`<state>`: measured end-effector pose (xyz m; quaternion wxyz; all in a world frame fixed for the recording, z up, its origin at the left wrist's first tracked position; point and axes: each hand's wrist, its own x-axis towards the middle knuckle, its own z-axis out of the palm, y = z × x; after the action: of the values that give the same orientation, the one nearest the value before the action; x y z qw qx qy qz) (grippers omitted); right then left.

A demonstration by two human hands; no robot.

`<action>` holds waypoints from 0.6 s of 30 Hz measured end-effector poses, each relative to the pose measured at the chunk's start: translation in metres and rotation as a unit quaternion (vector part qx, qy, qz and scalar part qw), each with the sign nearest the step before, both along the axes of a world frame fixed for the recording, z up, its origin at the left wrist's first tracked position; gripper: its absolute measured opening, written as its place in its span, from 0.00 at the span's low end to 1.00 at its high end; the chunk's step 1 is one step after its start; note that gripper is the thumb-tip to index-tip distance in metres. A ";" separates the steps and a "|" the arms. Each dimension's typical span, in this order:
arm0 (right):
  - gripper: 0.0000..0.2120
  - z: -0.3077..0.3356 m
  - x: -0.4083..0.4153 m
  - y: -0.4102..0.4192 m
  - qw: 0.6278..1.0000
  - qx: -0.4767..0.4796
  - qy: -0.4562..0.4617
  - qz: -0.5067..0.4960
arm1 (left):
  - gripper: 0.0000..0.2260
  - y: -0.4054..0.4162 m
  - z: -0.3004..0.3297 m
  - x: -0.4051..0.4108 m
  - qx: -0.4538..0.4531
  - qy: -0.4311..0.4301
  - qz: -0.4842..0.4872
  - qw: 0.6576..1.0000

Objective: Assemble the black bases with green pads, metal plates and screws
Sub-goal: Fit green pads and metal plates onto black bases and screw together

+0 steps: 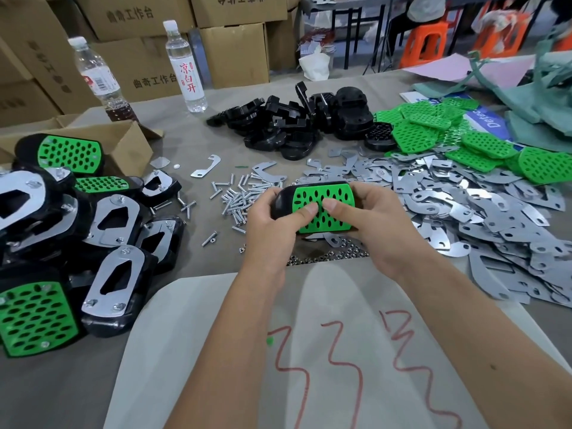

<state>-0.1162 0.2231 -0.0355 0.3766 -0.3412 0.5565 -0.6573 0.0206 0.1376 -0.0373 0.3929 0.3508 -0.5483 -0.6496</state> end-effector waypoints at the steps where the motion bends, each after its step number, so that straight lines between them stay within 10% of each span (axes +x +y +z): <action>1: 0.09 -0.001 0.001 -0.001 1.000 0.002 0.003 -0.007 | 0.09 0.001 0.001 0.000 0.003 0.001 0.005 1.000; 10: 0.24 0.002 0.003 0.002 0.998 -0.009 -0.054 0.039 | 0.10 0.000 0.001 -0.001 0.028 0.016 -0.016 0.999; 18: 0.18 0.003 -0.003 0.006 0.996 -0.027 -0.062 0.063 | 0.18 -0.004 0.006 0.006 0.107 0.030 -0.096 0.989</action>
<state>-0.1193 0.2294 -0.0328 0.4416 -0.3449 0.4913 -0.6669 0.0267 0.1339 -0.0310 0.3048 0.3171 -0.4945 -0.7497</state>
